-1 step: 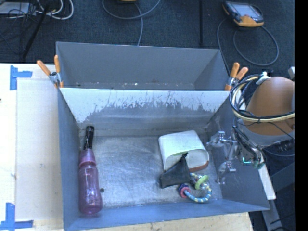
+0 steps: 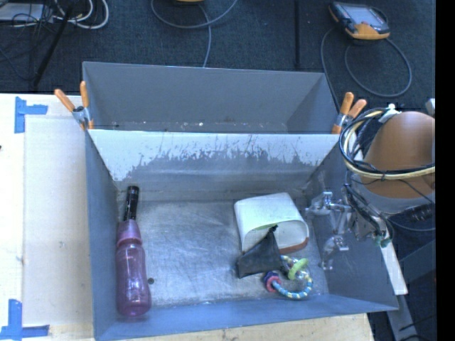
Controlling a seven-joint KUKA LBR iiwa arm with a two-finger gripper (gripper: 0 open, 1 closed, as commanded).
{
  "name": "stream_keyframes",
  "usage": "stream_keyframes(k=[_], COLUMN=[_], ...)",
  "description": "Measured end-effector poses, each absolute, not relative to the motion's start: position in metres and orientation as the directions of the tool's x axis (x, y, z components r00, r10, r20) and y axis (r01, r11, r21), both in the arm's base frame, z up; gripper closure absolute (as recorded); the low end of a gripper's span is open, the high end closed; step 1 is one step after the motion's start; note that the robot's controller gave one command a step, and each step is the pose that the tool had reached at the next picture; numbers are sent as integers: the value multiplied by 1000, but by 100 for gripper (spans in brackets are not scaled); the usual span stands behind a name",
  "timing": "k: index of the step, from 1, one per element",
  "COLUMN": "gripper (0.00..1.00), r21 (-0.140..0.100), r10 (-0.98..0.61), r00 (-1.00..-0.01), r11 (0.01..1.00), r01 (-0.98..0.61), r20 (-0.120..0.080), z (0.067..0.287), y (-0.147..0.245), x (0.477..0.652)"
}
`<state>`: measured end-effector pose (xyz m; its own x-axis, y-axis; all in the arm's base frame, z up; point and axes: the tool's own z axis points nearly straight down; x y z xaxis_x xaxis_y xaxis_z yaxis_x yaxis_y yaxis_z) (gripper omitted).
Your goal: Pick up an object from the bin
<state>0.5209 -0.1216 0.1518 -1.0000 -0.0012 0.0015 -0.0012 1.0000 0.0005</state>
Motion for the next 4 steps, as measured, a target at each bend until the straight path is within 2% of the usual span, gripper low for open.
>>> stream_keyframes(k=[1, 2, 3, 4], gripper=[0, 0, 0, 0], r21=[0, 1, 0, 0], r10=[77, 87, 281, 398], r00=[-997, -996, -960, -917], r11=[997, 996, 960, 917], r01=[77, 87, 281, 398], r20=[-2, 5, 1, 1], z=[93, 90, 112, 77], y=[-82, -71, -86, -62], x=[506, 499, 504, 491])
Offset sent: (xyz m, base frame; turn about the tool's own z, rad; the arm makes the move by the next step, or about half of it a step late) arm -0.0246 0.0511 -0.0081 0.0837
